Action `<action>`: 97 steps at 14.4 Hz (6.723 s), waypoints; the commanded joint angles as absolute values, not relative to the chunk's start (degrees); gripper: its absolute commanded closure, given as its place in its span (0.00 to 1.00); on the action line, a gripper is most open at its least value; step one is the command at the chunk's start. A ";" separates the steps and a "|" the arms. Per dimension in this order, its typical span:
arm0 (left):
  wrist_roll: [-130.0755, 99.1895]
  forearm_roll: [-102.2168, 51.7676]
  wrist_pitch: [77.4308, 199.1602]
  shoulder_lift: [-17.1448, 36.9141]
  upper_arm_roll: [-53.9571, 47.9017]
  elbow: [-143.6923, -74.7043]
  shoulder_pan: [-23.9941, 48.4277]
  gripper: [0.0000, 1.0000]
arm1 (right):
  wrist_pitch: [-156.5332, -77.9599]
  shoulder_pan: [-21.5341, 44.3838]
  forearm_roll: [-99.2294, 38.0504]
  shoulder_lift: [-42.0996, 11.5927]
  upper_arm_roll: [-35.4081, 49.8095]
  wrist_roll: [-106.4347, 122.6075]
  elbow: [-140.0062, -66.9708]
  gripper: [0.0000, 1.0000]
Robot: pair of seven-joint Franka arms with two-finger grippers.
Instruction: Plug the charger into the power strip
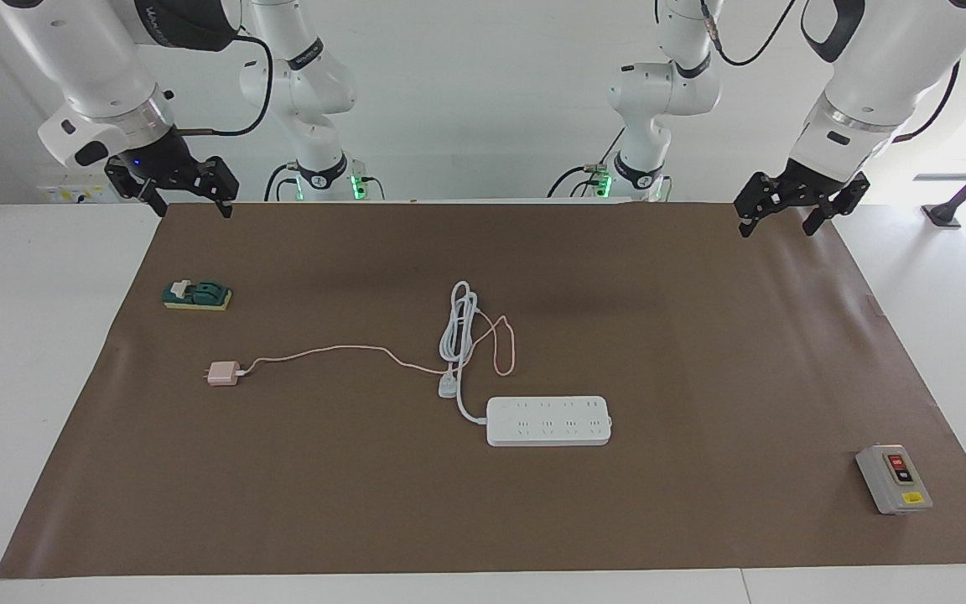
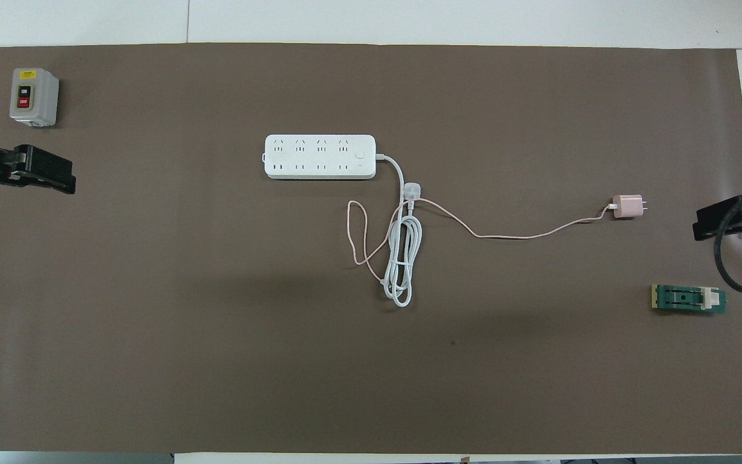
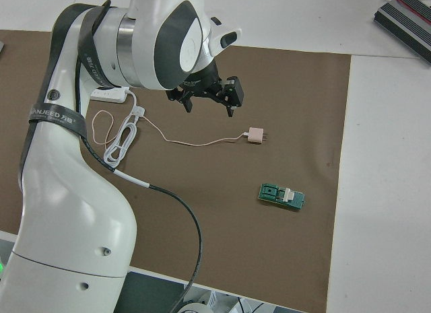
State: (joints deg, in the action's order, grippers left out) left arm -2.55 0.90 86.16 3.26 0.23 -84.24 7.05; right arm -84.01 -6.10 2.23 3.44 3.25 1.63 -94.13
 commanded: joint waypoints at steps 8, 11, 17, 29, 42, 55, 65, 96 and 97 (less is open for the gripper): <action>-1.93 1.32 85.25 5.53 0.44 -82.44 7.47 0.00 | -83.94 -6.77 1.32 4.66 3.25 1.84 -95.54 0.00; -1.67 -2.10 85.08 6.33 0.26 -82.44 7.21 0.00 | -81.04 -8.17 1.32 4.75 3.16 2.11 -95.54 0.00; -1.23 -16.41 85.43 8.95 0.09 -82.53 7.73 0.00 | -84.20 -14.39 -4.73 4.13 3.08 1.68 -98.16 0.00; 9.56 -58.68 95.98 18.45 -0.26 -84.71 10.20 0.00 | -93.34 -24.78 -26.34 -15.27 2.73 -36.01 -98.80 0.00; 41.12 -93.59 96.24 22.94 0.09 -103.00 10.37 0.00 | -98.61 -25.14 -35.86 -29.53 0.09 -41.75 -96.77 0.00; 36.65 -99.93 102.40 24.08 0.09 -108.20 14.94 0.00 | -100.72 -25.66 -39.54 -38.14 0.18 -36.12 -92.46 0.41; 40.52 -101.69 100.90 25.49 0.18 -107.84 17.49 0.00 | -97.57 -20.67 -41.13 -33.06 0.79 -45.32 -90.27 1.00; 45.09 -105.38 104.33 25.84 0.26 -108.28 16.61 0.00 | -119.44 20.92 -50.45 -30.76 0.79 -81.21 -82.09 1.00; 45.09 -105.38 104.24 25.84 0.26 -108.28 16.61 0.00 | -119.53 20.92 -50.45 -30.76 0.79 -81.21 -82.09 1.00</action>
State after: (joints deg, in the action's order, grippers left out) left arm 43.69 -103.81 103.83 25.80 0.22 -107.57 16.73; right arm -119.00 20.78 -49.72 -30.48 0.93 -80.41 -82.61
